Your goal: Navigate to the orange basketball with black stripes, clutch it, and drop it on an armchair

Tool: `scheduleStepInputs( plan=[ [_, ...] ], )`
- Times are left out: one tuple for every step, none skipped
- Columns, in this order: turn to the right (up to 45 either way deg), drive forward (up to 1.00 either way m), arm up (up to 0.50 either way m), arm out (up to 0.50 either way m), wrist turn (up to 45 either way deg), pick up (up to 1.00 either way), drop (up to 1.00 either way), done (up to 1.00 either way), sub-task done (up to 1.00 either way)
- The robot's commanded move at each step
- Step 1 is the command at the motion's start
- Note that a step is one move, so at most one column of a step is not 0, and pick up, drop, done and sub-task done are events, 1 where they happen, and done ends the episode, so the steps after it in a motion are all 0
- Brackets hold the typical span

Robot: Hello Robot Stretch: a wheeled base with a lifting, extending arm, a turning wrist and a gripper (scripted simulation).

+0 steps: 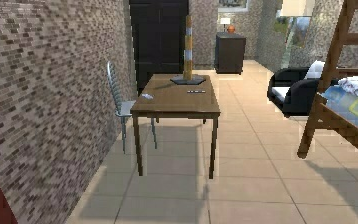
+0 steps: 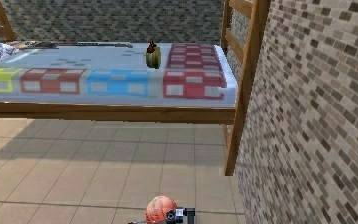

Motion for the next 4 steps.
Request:
scheduleStepInputs(
  plan=[
    [0.0,0.00,0.00,0.00,45.0,0.00,0.00,0.00,0.00],
    [0.0,0.00,0.00,0.00,18.0,0.00,0.00,0.00,0.00],
    [0.0,0.00,-0.30,0.00,0.0,0.00,0.00,0.00,0.00],
    [0.0,0.00,0.00,0.00,0.0,1.00,0.00,0.00,0.00]
  ],
)
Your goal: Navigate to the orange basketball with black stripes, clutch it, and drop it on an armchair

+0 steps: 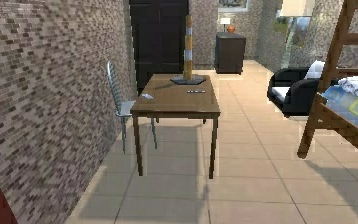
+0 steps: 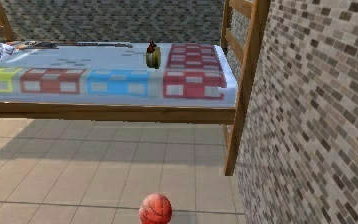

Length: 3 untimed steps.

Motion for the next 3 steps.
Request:
scheduleStepInputs(
  plan=[
    [0.0,0.00,0.10,0.00,0.0,0.00,0.00,0.00,0.00],
    [0.0,0.00,0.50,0.00,0.0,0.00,0.00,0.00,0.00],
    [0.0,0.00,0.40,0.00,0.0,0.00,0.00,0.00,0.00]
  ],
)
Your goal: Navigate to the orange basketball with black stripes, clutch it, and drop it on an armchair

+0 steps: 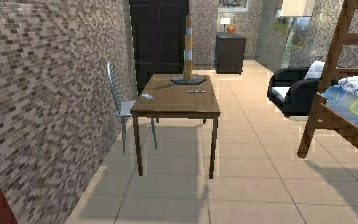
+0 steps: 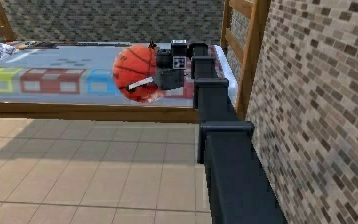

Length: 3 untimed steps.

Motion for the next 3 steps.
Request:
scheduleStepInputs(
  plan=[
    [0.0,0.00,0.00,0.00,-45.0,0.00,0.00,0.00,0.00],
    [0.0,0.00,0.00,0.00,-45.0,0.00,0.00,0.00,0.00],
    [0.0,0.00,0.00,0.00,-12.0,0.00,0.00,0.00,0.00]
  ],
)
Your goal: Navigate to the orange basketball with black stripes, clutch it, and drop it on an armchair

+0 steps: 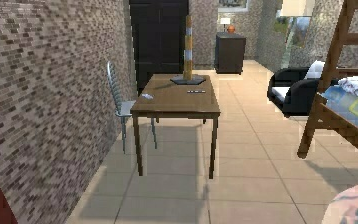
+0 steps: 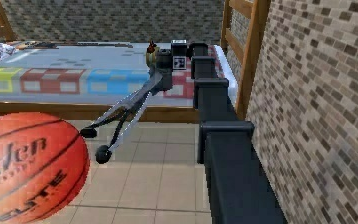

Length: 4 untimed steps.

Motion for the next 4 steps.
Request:
scheduleStepInputs(
  plan=[
    [0.0,0.00,0.00,-0.38,0.0,0.00,0.00,0.00,0.00],
    [24.0,0.00,0.00,0.00,0.0,0.00,0.00,0.00,0.00],
    [0.0,1.00,0.00,0.00,0.0,0.00,0.00,0.00,0.00],
    [3.0,0.00,0.00,0.00,0.0,0.00,0.00,0.00,0.00]
  ],
)
